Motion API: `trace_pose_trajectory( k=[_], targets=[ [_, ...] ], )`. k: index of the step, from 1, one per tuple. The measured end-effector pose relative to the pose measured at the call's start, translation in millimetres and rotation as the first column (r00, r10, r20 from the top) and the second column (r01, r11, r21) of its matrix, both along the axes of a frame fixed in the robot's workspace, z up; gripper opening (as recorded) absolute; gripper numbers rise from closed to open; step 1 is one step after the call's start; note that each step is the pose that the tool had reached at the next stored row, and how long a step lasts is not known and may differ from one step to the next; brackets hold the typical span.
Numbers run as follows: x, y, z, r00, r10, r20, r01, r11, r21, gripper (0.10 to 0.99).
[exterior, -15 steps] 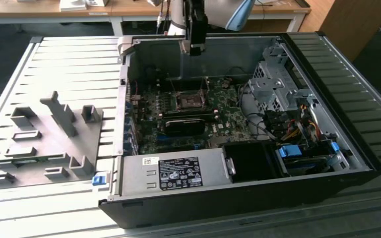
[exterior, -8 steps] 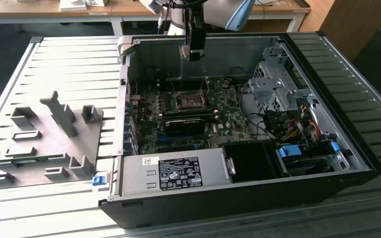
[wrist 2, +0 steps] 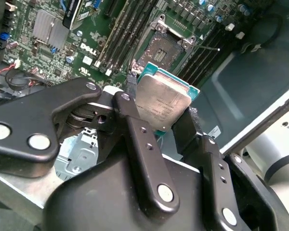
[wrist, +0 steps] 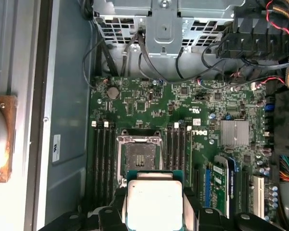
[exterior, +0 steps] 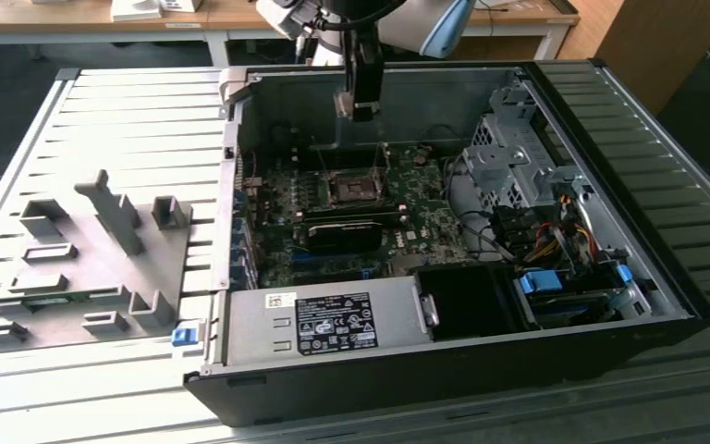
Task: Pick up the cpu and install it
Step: 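Place the cpu into insertion slot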
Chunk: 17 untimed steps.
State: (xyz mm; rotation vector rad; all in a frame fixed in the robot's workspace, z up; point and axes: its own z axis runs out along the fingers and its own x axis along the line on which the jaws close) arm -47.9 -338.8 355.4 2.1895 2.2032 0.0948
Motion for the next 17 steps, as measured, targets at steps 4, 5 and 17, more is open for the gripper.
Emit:
trace_pose_trajectory(
  k=[4, 5, 17],
  targets=[
    [0.0, 2.5, -7.3, 1.0000, 0.000, 0.0000, 0.000, 1.0000, 0.000, 0.545],
    [0.0, 3.3, -9.2, 1.0000, 0.000, 0.0000, 0.000, 1.0000, 0.000, 0.545],
    [0.0, 8.1, -29.9, 1.0000, 0.000, 0.0001, 0.000, 1.0000, -0.001, 0.545]
  ],
)
